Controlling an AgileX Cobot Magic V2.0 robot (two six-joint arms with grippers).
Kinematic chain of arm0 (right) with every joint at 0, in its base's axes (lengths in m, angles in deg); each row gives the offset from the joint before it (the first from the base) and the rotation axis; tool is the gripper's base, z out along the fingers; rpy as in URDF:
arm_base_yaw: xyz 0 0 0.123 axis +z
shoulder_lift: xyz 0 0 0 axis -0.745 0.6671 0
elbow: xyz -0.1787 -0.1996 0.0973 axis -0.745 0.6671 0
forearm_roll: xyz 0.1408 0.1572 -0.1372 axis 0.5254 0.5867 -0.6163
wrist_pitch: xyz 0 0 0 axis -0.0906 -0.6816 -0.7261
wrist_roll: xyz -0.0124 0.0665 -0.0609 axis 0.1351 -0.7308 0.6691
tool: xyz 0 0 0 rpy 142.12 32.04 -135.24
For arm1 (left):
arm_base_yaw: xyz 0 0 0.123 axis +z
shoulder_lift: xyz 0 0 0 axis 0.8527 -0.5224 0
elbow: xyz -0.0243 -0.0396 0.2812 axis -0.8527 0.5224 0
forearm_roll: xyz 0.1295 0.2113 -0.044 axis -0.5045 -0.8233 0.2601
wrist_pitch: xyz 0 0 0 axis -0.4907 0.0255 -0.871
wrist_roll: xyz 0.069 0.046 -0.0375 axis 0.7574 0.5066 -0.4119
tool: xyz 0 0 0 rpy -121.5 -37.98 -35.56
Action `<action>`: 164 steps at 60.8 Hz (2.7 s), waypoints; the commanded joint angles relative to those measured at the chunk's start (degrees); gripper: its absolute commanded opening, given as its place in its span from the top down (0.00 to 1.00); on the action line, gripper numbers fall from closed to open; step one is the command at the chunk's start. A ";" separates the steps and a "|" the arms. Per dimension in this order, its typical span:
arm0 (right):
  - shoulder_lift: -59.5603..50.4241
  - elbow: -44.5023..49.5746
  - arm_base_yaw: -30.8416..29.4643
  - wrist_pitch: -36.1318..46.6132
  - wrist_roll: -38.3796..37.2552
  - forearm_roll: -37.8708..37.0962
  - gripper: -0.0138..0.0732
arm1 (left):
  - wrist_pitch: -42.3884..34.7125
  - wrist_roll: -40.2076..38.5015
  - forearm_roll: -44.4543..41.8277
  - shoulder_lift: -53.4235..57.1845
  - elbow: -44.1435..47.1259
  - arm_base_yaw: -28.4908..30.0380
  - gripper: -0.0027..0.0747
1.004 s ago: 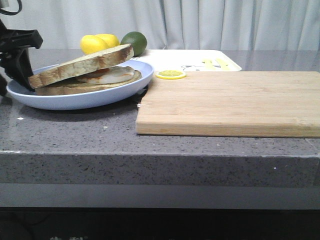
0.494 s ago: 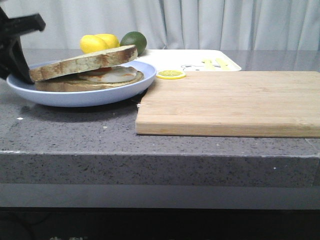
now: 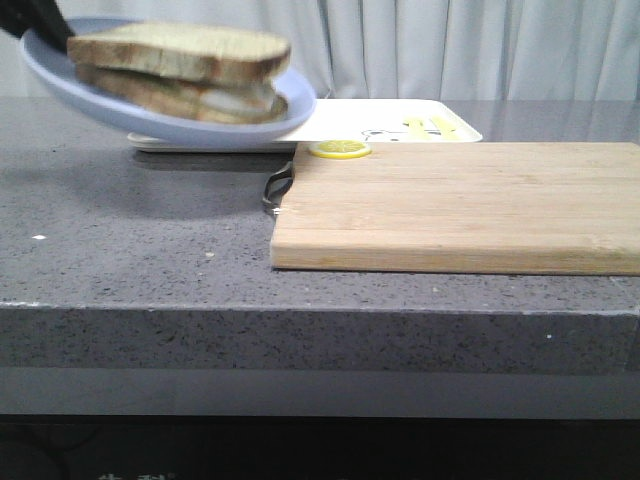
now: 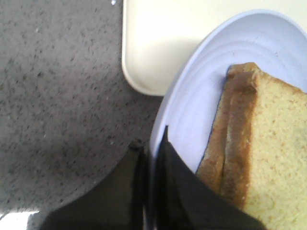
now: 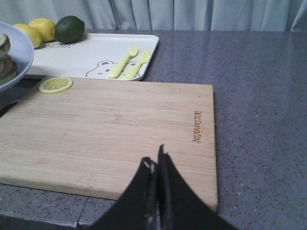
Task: Place bread and move sandwich to tray
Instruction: 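Lift the plate with the left gripper and carry it onto the white tray, then set the plate down on the tray and open the left gripper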
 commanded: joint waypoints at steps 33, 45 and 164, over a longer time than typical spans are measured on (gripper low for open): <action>0.41 -1.57 -0.22 4.10 -0.01 -0.42 0.91 | 11.20 0.43 16.73 -28.56 -47.45 0.00 0.99; 0.41 -1.57 -0.22 4.10 -0.01 -0.42 0.91 | 15.01 -2.92 18.84 -40.62 -64.58 0.00 0.99; 0.41 -1.57 -0.22 3.43 -0.01 -0.42 0.91 | 19.53 1.75 20.59 -49.92 -81.72 2.21 0.82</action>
